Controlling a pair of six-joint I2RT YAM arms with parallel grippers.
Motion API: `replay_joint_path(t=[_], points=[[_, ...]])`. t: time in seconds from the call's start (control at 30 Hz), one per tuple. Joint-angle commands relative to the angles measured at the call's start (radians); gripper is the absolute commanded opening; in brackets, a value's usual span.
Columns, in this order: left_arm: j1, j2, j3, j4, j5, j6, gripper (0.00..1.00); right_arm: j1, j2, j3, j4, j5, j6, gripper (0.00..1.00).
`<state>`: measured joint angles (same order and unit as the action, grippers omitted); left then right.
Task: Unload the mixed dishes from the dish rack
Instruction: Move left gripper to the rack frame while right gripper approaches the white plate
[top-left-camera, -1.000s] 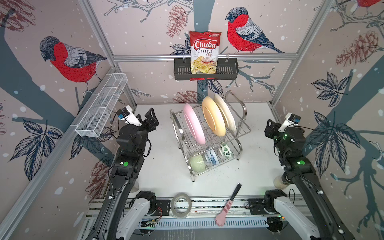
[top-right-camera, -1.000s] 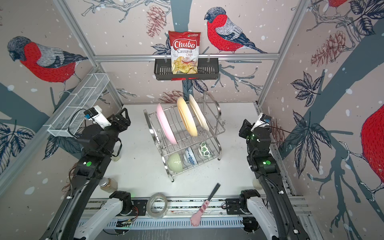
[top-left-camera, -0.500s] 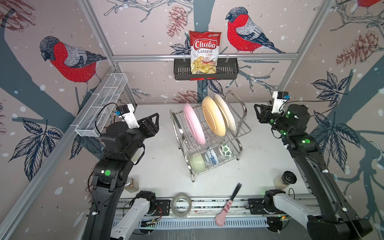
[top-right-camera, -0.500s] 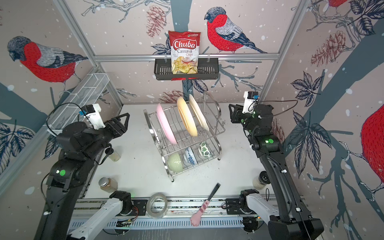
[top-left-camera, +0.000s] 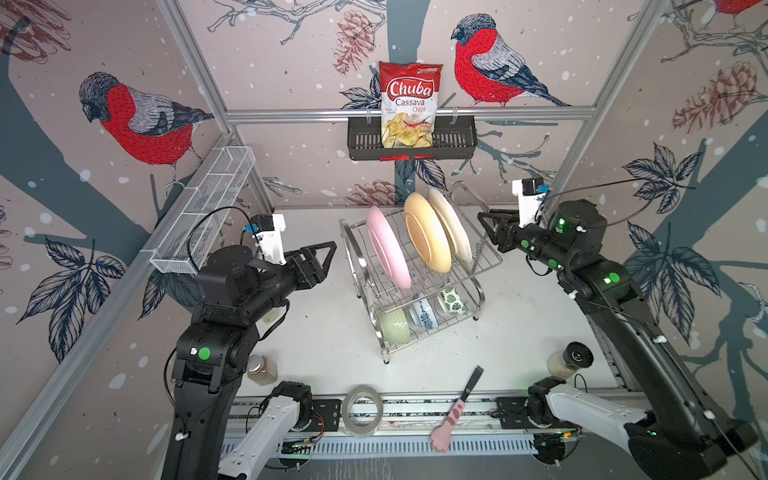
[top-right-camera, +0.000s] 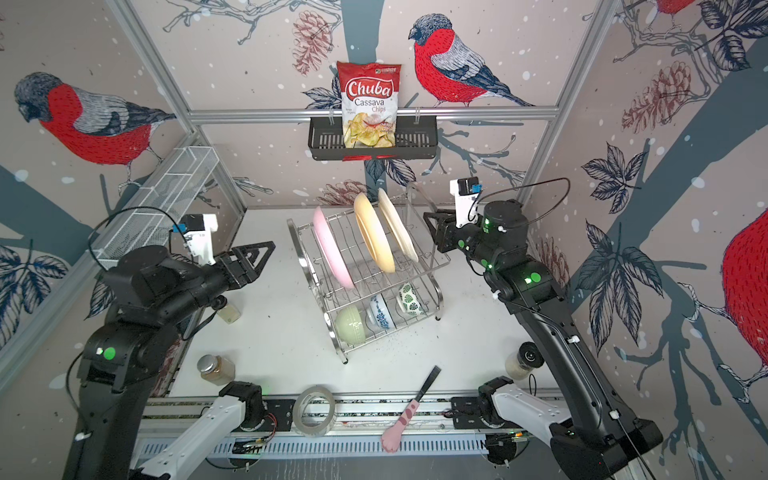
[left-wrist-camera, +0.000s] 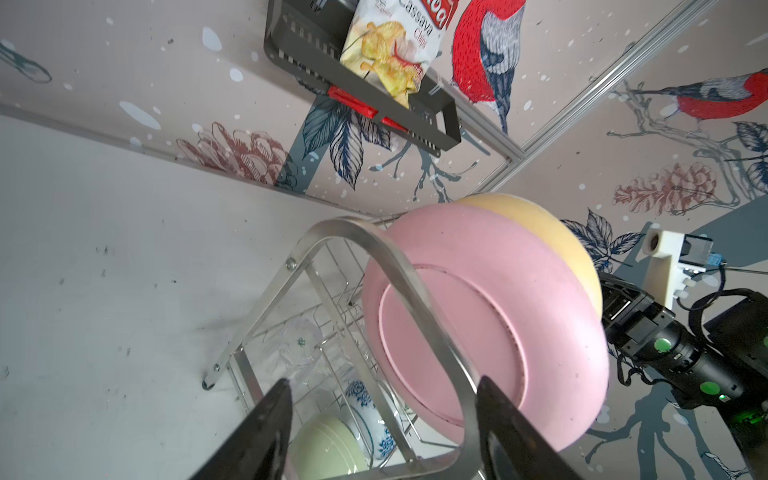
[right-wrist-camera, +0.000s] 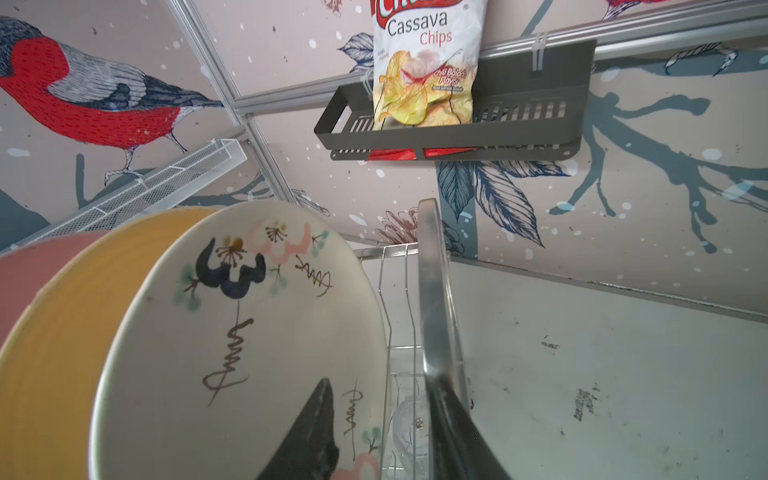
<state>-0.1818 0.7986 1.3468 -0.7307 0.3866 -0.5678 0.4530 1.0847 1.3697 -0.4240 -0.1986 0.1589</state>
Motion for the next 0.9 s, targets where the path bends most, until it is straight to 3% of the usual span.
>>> replay_joint_path(t=[0.0,0.23,0.4,0.6,0.87], points=[[-0.003,0.009,-0.003,-0.018,0.031,0.019,0.69,0.01,0.011,0.009,-0.051,0.074,-0.016,0.39],[-0.036,0.064,-0.01,0.005,0.033,0.024,0.68,0.012,0.009,-0.006,-0.053,0.097,-0.012,0.39],[-0.158,0.126,0.008,0.047,-0.056,0.021,0.67,0.012,0.014,-0.008,-0.053,0.099,-0.015,0.38],[-0.251,0.219,0.03,0.119,-0.071,0.006,0.61,0.012,0.026,-0.011,-0.053,0.097,-0.016,0.29],[-0.271,0.263,0.072,0.109,-0.131,0.03,0.58,0.015,0.035,-0.011,-0.032,0.067,-0.01,0.19]])
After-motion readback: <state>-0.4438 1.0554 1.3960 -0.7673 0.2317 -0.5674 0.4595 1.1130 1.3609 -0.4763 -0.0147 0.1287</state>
